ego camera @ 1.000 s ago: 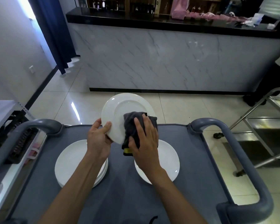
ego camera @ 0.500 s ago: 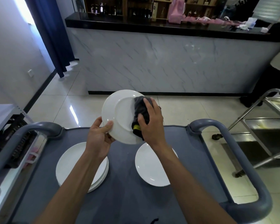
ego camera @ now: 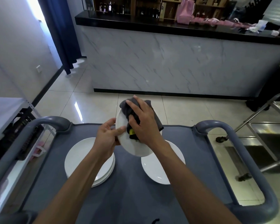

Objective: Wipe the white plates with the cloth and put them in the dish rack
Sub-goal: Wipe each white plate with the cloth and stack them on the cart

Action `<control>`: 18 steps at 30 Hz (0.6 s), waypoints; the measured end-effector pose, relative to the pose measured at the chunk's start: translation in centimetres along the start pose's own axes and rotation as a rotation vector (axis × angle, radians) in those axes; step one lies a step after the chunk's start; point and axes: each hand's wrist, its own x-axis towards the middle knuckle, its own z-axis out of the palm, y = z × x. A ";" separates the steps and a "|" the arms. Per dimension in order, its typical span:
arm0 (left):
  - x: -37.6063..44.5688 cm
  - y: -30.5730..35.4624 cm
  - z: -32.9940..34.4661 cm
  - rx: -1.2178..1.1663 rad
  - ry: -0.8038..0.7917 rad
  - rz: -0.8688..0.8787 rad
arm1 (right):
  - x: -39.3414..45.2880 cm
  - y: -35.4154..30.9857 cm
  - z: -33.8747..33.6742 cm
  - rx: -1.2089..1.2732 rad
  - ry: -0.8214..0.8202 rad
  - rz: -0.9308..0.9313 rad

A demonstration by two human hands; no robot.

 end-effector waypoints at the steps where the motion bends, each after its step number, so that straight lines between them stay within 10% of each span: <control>1: 0.0 0.1 -0.3 0.030 -0.015 0.001 | 0.0 -0.2 0.1 0.004 -0.014 -0.003; 18: -1.6 -0.9 -3.3 -0.083 -0.045 -0.019 | -3.1 2.3 0.0 0.081 0.096 0.428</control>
